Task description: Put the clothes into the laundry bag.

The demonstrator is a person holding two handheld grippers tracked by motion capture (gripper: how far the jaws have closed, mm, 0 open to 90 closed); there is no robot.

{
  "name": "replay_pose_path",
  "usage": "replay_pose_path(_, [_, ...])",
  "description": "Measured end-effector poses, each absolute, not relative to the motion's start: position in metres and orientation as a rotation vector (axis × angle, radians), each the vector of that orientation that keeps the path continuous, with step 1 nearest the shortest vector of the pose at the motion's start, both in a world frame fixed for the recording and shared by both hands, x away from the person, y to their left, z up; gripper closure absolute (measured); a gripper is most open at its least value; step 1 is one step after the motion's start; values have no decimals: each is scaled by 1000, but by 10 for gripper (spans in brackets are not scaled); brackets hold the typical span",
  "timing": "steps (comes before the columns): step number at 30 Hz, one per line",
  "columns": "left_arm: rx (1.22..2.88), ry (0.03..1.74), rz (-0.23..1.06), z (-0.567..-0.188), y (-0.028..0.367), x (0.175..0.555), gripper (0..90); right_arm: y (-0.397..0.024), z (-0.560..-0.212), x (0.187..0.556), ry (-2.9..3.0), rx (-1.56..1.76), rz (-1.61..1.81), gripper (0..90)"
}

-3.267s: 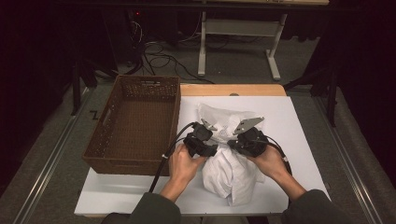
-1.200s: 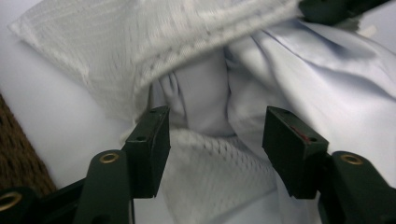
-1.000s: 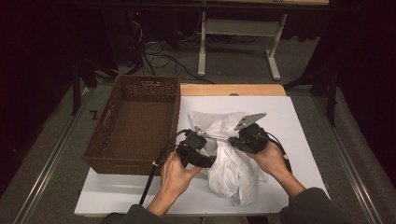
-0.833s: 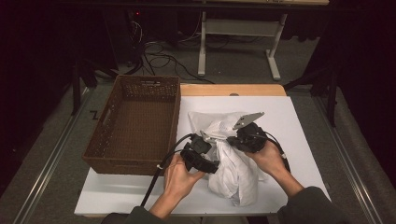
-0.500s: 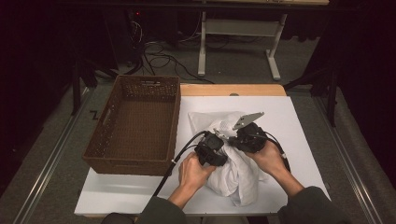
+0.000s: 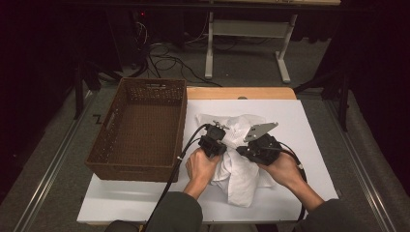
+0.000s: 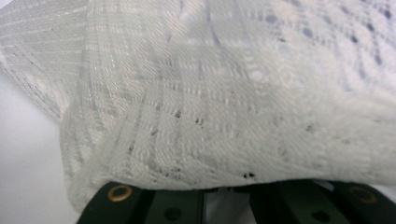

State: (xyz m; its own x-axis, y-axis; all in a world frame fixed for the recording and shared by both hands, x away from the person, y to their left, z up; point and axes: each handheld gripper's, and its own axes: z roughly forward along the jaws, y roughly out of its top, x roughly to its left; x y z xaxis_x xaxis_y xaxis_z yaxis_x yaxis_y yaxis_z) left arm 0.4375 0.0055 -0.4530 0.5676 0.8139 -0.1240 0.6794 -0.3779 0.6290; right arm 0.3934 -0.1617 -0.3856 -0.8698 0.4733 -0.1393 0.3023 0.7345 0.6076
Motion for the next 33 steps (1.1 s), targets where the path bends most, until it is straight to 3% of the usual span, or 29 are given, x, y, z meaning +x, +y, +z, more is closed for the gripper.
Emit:
replay_pose_path(6, [2189, 1156, 242, -442, 20, 422, 592, -161, -402, 405, 2673, 678, 845, 899])
replay_pose_path(14, [2183, 1065, 181, -425, 41, 386, 447, -158, -409, 414, 2679, 705, 804, 898])
replay_pose_path(21, [2289, 959, 203, -432, 16, 366, 319, -154, -415, 421, 2683, 758, 790, 897])
replay_pose_path(26, [2327, 968, 253, -450, -4, 375, 365, -154, -415, 421, 2688, 749, 783, 897])
replay_pose_path(30, [2269, 1015, 224, -463, -7, 392, 530, -157, -415, 422, 2696, 741, 790, 896])
replay_pose_path(33, [2263, 994, 213, -463, -9, 394, 705, -159, -414, 422, 2695, 744, 797, 896])
